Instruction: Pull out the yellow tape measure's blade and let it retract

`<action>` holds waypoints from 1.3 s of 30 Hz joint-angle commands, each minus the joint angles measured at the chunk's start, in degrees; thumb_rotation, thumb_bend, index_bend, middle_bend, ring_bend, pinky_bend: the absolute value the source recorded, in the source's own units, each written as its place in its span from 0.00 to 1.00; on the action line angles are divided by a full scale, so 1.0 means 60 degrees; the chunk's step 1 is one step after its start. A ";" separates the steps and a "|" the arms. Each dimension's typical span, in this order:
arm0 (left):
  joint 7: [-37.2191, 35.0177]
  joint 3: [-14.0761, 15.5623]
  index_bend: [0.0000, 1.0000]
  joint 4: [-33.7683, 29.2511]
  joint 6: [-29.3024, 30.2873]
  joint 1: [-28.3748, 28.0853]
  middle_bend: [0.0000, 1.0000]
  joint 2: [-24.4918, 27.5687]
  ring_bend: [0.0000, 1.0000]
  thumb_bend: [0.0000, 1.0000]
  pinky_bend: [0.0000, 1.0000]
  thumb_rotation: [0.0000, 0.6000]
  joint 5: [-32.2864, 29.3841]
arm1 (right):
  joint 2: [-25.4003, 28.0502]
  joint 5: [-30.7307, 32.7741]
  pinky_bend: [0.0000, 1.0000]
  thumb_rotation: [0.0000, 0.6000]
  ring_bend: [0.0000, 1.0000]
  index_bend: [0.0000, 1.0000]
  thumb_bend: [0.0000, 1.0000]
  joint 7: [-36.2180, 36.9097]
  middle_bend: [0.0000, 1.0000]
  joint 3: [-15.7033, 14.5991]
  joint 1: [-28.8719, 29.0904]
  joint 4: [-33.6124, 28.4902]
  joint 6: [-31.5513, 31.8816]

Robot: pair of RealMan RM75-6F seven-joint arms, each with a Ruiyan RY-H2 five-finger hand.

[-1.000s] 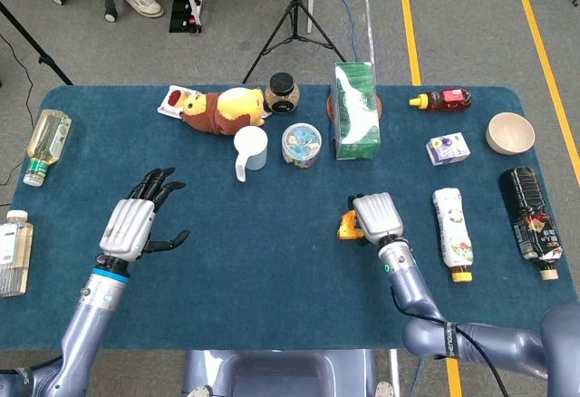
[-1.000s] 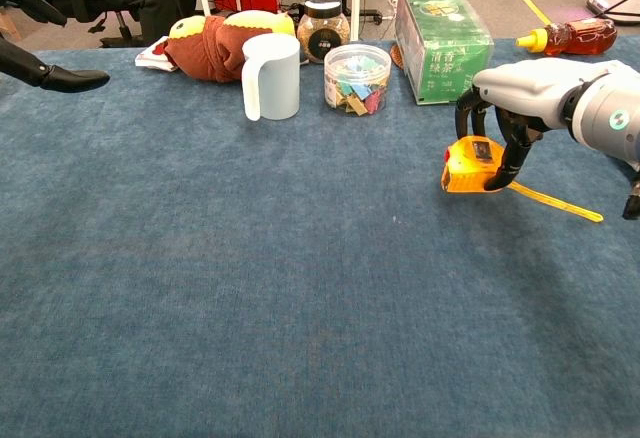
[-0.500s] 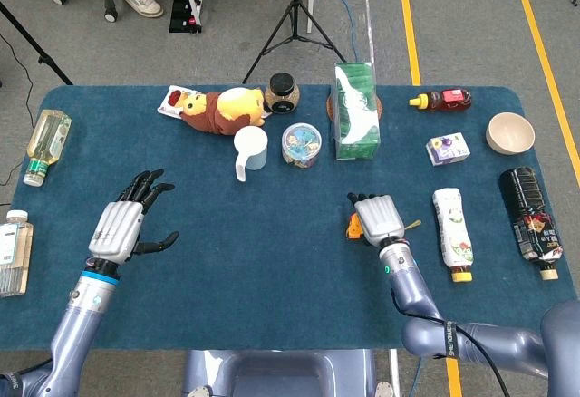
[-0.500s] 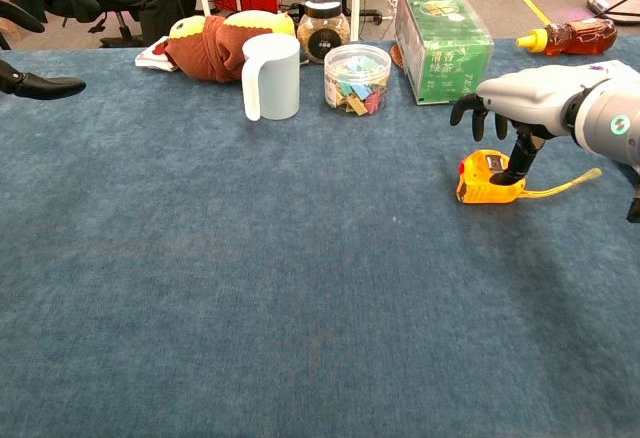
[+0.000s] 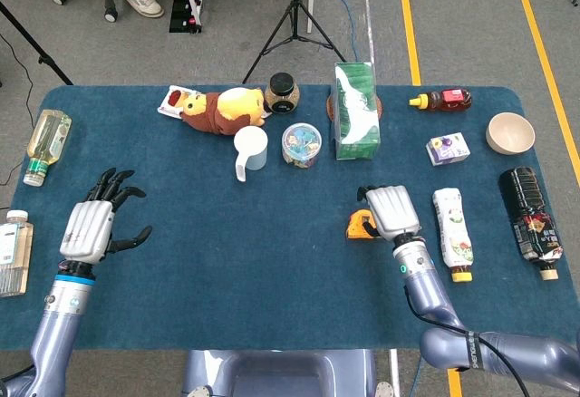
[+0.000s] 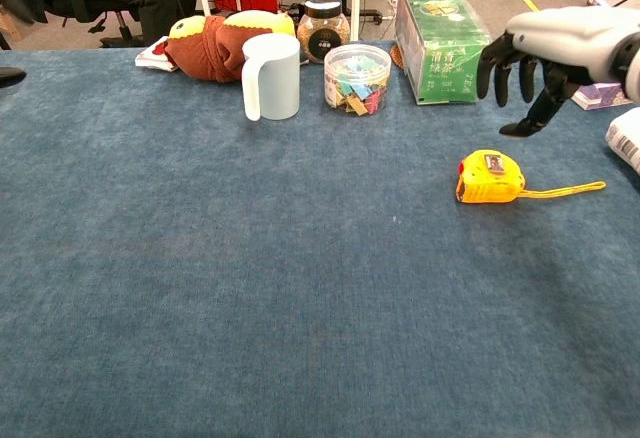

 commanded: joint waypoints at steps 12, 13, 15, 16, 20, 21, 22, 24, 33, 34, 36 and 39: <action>-0.0847 0.0417 0.70 0.1608 0.0932 0.1323 0.54 0.0110 0.43 0.34 0.47 1.00 0.0006 | 0.1038 -0.2460 0.73 0.99 0.70 0.63 0.35 0.2076 0.66 -0.0610 -0.2049 -0.0062 0.1822; -0.0884 0.0458 0.71 0.1680 0.0973 0.1414 0.55 0.0153 0.44 0.35 0.49 1.00 0.0015 | 0.1111 -0.2461 0.73 0.99 0.70 0.64 0.36 0.2095 0.66 -0.0639 -0.2157 -0.0097 0.1873; -0.0976 0.0553 0.71 0.1867 0.1070 0.1592 0.56 0.0215 0.44 0.35 0.51 1.00 0.0099 | 0.1287 -0.2449 0.73 0.99 0.71 0.65 0.36 0.2108 0.67 -0.0682 -0.2343 -0.0173 0.1930; -0.1025 0.0589 0.71 0.1954 0.1114 0.1673 0.56 0.0232 0.44 0.35 0.51 1.00 0.0134 | 0.1361 -0.2462 0.73 0.99 0.72 0.65 0.36 0.2089 0.67 -0.0716 -0.2433 -0.0207 0.1966; -0.1105 0.0731 0.71 0.2266 0.1314 0.1974 0.57 0.0331 0.45 0.35 0.52 1.00 0.0288 | 0.1666 -0.2352 0.73 0.99 0.73 0.67 0.36 0.2029 0.68 -0.0811 -0.2832 -0.0390 0.2171; -0.1140 0.0778 0.71 0.2338 0.1370 0.2060 0.57 0.0369 0.45 0.35 0.52 1.00 0.0347 | 0.1759 -0.2326 0.73 0.99 0.73 0.68 0.36 0.2068 0.69 -0.0822 -0.2966 -0.0435 0.2270; -0.1218 0.0841 0.71 0.2416 0.1411 0.2144 0.57 0.0413 0.45 0.35 0.52 1.00 0.0437 | 0.1827 -0.2342 0.73 0.99 0.73 0.68 0.36 0.2106 0.69 -0.0873 -0.3125 -0.0461 0.2393; -0.1288 0.0881 0.71 0.2515 0.1525 0.2294 0.57 0.0435 0.45 0.34 0.52 1.00 0.0480 | 0.1921 -0.2427 0.73 0.99 0.74 0.68 0.36 0.2218 0.69 -0.0961 -0.3360 -0.0483 0.2545; -0.1296 0.1211 0.71 0.2637 0.1935 0.2871 0.57 0.0474 0.45 0.33 0.45 1.00 0.0895 | 0.2287 -0.2767 0.73 0.99 0.73 0.69 0.36 0.2763 0.70 -0.1284 -0.4434 -0.0477 0.3286; -0.1244 0.1267 0.71 0.2590 0.1927 0.2931 0.57 0.0488 0.45 0.33 0.45 1.00 0.0889 | 0.2349 -0.2788 0.73 0.99 0.73 0.69 0.36 0.2797 0.70 -0.1344 -0.4544 -0.0525 0.3333; -0.1117 0.1372 0.71 0.2466 0.1836 0.3017 0.57 0.0539 0.45 0.32 0.43 1.00 0.0840 | 0.2462 -0.2800 0.73 0.99 0.73 0.69 0.36 0.2849 0.70 -0.1428 -0.4740 -0.0597 0.3415; -0.1059 0.1371 0.71 0.2262 0.1767 0.3084 0.57 0.0586 0.45 0.32 0.42 1.00 0.0815 | 0.2552 -0.2942 0.72 0.99 0.73 0.69 0.36 0.3006 0.70 -0.1474 -0.4993 -0.0541 0.3532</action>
